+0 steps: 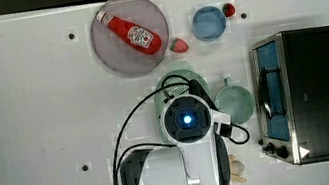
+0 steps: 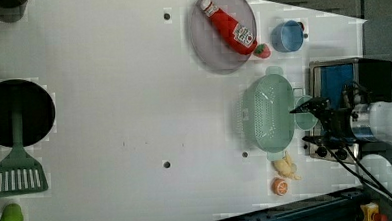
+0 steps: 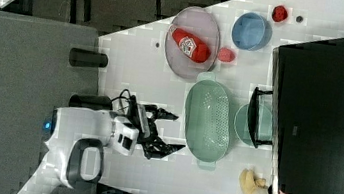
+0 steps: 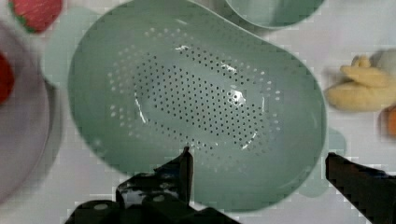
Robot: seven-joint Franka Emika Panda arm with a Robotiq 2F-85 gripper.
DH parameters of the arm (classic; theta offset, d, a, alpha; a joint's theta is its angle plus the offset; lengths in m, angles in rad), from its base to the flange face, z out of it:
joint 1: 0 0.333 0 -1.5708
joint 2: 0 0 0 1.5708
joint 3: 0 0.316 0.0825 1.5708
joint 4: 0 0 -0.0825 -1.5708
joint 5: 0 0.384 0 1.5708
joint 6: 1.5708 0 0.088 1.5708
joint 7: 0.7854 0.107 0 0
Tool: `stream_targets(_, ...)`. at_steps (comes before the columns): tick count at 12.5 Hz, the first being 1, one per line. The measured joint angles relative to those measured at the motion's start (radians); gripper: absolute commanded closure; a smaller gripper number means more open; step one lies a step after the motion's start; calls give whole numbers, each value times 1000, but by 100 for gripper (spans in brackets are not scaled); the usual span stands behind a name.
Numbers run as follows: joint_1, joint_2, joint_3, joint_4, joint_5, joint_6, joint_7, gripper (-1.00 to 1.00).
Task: Drag strainer right to left.
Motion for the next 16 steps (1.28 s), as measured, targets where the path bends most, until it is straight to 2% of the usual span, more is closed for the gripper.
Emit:
stream_targets(3, -14, 109, 10, -10, -3, 159, 129, -100)
stream_targets(8, -8, 367, 16, -10, 43, 322, 216, -100)
stream_targets(14, 4, 470, 43, -8, 26, 482, 302, -100)
stream_targets(16, 34, 484, 60, -8, 46, 496, 309, -100)
